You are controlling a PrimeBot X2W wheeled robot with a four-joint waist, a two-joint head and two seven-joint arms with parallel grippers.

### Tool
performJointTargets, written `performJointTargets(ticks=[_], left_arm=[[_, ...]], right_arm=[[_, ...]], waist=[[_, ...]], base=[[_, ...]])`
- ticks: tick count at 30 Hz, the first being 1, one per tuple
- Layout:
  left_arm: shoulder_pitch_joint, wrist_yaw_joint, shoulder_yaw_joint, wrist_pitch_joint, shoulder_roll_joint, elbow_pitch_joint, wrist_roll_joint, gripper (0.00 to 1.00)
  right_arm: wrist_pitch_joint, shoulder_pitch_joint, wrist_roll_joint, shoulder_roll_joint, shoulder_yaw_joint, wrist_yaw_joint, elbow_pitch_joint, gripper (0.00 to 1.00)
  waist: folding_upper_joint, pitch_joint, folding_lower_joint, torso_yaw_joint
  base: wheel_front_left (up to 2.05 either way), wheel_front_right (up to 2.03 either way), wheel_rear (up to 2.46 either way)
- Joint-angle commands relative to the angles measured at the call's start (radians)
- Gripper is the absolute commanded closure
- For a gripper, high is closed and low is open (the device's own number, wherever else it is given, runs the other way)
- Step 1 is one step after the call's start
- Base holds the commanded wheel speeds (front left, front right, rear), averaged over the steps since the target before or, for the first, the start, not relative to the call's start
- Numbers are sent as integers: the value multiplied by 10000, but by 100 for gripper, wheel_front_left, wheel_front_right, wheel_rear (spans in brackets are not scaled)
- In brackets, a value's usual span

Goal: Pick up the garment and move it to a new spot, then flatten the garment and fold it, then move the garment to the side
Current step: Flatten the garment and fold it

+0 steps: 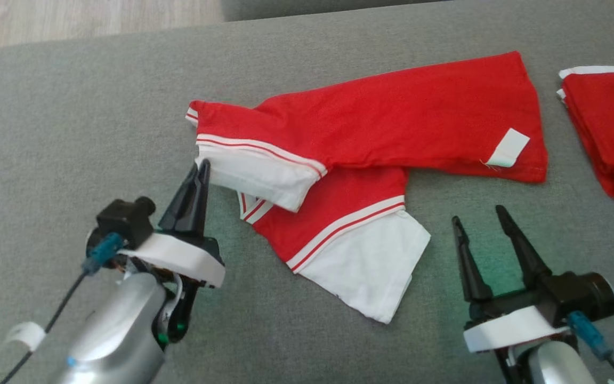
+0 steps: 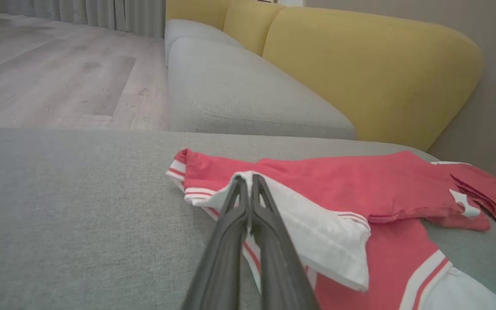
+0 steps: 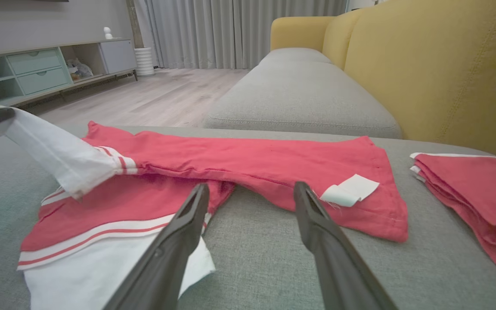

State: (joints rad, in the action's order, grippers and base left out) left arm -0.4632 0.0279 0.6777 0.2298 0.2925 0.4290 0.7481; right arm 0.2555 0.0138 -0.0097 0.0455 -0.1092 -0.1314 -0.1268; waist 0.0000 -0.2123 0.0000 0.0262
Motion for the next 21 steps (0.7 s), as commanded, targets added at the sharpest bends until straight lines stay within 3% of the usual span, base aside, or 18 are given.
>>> performJointTargets(ticks=[1,7,14,21], left_arm=[[-209,60,-432,46,345,-442,8,100],[-333,319,-648,-391,898,-1821,31,100],[-614,596,-727,-700,1259,-2582,-153,100],[-947,720,-829,-834,1488,-2827,-270,100]], right_arm=[[63,-87,30,70,-123,7,256,0],[63,-625,209,184,523,7,-245,0],[-76,-1986,410,588,1437,7,-2438,0],[-925,-3106,2905,1411,1117,7,-3369,0]], waist=[[0,-44,0,-45],[0,-386,0,-51],[0,-744,0,64],[0,-959,0,19]], base=[[0,0,0],[0,0,0],[0,0,0],[0,0,0]])
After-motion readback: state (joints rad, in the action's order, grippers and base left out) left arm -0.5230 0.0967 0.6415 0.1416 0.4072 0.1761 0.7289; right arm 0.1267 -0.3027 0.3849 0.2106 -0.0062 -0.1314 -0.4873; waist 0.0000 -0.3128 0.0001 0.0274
